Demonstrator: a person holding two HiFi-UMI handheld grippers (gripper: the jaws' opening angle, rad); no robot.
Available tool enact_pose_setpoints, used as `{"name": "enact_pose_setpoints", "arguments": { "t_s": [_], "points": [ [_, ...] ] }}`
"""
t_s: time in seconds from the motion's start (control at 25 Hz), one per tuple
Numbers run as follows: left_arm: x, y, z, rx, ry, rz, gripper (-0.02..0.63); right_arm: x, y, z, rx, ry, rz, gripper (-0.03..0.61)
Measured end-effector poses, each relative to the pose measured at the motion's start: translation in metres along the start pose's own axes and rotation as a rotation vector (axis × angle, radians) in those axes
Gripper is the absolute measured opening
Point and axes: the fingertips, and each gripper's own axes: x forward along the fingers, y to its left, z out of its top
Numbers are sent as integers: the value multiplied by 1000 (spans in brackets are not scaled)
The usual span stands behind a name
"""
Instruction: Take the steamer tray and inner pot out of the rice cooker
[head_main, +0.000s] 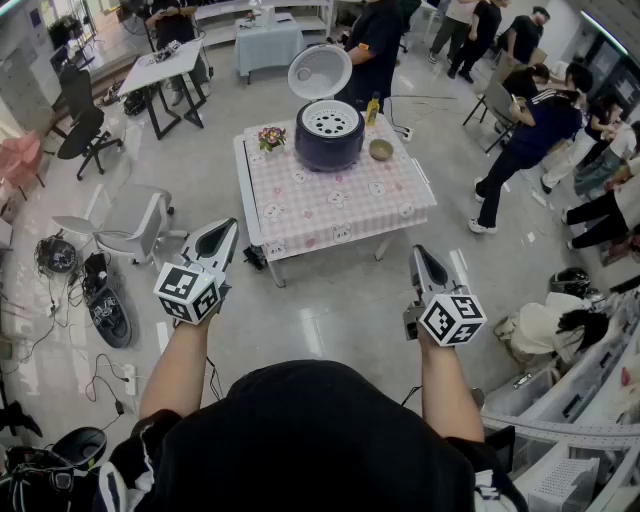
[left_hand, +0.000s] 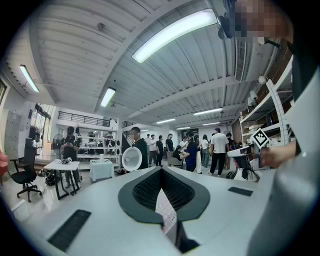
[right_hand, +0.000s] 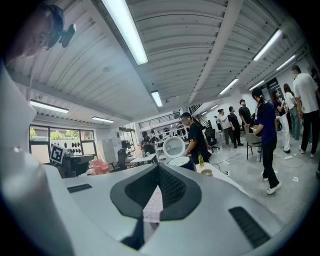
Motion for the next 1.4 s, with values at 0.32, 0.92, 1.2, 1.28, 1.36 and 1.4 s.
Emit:
{"name": "enact_pose_setpoints", "arguments": {
  "t_s": [0.32,0.92,1.2,1.28,1.36,1.4],
  "points": [
    [7,-8,0,-2,-4,-10,21,1,1,-3,-16,4,20,2],
    [27,-14,-5,15,19,-6,21,17,-8,12,-63,-7,50,8],
    [60,4,-9,21,19,-43,21,36,-15,2,-72,25,18,8],
    [74,16,-10,20,11,-51,21,50,-19,0,-68,37,10,8],
    [89,31,-12,23,13,-60,21,67,-21,-3,-58,46,1,8],
    [96,38,-14,23,19,-68,21,75,-22,-5,-52,51,-6,9]
  ]
}}
